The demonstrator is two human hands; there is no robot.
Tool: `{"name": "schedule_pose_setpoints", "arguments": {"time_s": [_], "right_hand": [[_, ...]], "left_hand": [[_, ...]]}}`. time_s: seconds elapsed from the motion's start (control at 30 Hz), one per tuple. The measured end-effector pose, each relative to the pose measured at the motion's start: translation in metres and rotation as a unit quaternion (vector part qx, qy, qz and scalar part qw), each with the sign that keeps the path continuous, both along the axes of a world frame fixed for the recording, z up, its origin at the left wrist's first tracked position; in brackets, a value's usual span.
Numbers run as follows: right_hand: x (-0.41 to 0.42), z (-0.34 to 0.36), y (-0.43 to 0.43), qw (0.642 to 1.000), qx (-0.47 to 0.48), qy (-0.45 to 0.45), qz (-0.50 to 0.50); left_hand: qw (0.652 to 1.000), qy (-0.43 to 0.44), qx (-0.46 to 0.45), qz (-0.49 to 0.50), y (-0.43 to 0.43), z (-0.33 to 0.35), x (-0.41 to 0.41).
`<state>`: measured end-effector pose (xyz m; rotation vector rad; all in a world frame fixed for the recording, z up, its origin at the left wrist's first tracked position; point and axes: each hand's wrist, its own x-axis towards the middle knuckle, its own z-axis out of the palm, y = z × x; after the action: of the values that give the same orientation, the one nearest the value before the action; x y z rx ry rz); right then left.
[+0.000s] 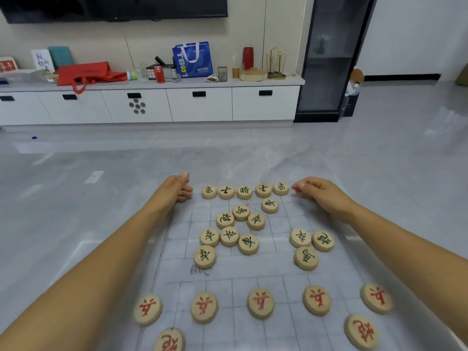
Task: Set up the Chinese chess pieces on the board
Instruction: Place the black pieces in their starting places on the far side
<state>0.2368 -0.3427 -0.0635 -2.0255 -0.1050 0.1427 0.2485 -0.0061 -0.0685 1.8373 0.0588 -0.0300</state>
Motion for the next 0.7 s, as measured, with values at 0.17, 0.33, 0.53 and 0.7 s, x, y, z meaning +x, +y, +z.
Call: {"name": "schedule_pose_setpoints", "arguments": {"time_s": [0.17, 0.33, 0.53, 0.7], "right_hand": [[-0.047, 0.006, -0.023, 0.998, -0.051, 0.015, 0.019], [-0.088, 0.013, -0.024, 0.970, -0.179, -0.080, 0.142], [-0.108, 0.011, -0.009, 0.898, -0.366, -0.093, 0.225], [-0.110, 0.014, -0.001, 0.892, -0.387, -0.111, 0.205]], "left_hand": [[0.991, 0.065, 0.100, -0.058, 0.024, 0.002, -0.058], [0.989, 0.068, 0.106, -0.078, 0.021, 0.002, -0.106], [0.978, 0.069, 0.179, -0.087, 0.000, 0.001, -0.120], [0.951, 0.033, 0.296, -0.081, -0.022, 0.000, -0.128]]}}
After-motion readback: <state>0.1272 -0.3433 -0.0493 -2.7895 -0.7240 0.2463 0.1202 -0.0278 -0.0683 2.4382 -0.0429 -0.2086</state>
